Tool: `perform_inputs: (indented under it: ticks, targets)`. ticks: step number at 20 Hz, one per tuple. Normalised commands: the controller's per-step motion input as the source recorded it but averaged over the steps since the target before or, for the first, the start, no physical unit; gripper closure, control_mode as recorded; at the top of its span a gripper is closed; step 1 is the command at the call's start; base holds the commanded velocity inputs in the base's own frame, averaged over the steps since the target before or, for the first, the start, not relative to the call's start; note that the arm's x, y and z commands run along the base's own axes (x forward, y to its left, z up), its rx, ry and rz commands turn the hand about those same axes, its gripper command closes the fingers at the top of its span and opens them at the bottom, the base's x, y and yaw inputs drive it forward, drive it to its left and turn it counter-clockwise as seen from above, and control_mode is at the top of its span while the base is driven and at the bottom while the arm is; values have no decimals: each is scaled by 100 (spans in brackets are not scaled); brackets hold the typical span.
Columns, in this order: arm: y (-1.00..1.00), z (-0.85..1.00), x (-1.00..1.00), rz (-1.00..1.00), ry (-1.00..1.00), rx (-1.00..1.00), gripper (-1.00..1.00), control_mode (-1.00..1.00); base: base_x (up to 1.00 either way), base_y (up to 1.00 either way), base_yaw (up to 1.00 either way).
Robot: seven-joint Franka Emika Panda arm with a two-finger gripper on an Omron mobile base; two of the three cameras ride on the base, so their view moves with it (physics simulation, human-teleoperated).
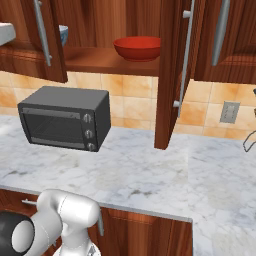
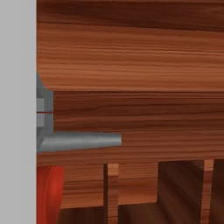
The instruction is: Move the bowls from the cabinet to the plates on the dining table.
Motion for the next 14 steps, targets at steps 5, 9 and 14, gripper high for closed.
perform_inputs:
  ticks: [5, 9, 14]
  targets:
    - [-79, 9, 0, 1, -1, 21, 100, -100, 0, 0, 0]
    - [-78, 13, 2, 0, -2, 32, 100, -100, 0, 0, 0]
    - [-67, 4, 0, 1, 0, 45, 100, -100, 0, 0, 0]
